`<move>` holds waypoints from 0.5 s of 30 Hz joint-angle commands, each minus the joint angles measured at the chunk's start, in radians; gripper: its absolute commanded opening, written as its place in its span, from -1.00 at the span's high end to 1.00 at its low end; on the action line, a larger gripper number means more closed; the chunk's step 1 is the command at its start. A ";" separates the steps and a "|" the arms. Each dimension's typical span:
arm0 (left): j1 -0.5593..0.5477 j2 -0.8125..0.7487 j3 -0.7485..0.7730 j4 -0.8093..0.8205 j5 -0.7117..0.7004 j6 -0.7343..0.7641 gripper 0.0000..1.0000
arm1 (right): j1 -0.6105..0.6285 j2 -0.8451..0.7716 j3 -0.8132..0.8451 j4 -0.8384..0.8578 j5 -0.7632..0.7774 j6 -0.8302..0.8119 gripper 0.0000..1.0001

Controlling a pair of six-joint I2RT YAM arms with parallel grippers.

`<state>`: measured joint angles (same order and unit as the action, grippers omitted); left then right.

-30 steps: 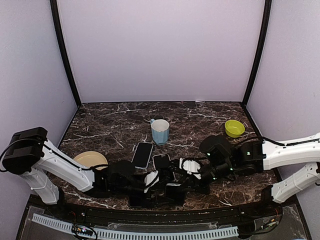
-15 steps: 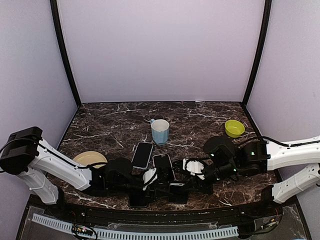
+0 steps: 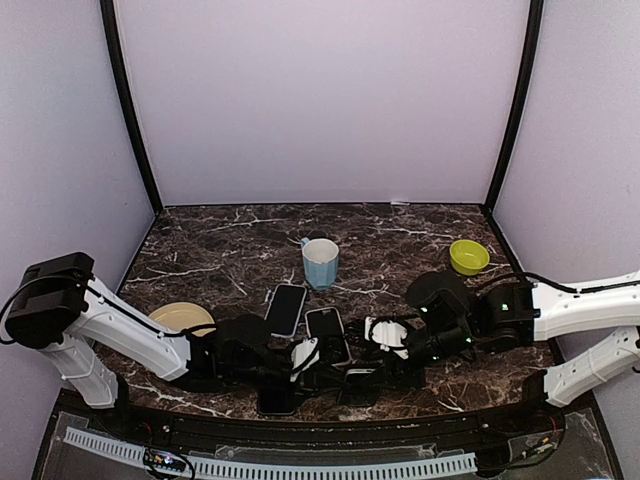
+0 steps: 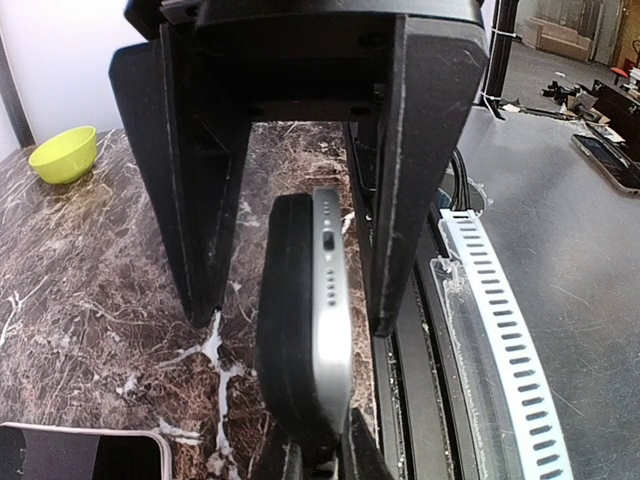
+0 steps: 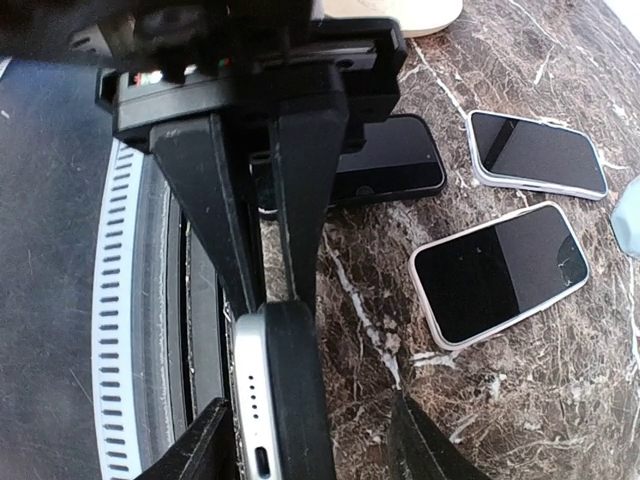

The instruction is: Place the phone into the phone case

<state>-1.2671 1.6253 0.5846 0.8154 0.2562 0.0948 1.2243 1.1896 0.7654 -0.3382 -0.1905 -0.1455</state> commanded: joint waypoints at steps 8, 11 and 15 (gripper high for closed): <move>0.005 0.024 0.012 0.034 0.001 0.023 1.00 | 0.031 0.050 0.063 0.053 -0.048 0.000 0.02; 0.005 0.023 0.012 0.033 0.002 0.026 0.99 | 0.031 0.053 0.065 0.051 -0.051 -0.003 0.21; 0.005 0.021 0.021 0.015 0.010 0.026 0.82 | 0.031 0.061 0.086 0.012 -0.024 -0.020 0.90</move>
<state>-1.2671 1.6417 0.5846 0.8402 0.2623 0.1097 1.2499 1.2427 0.8059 -0.3229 -0.2268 -0.1566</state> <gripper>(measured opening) 0.107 0.172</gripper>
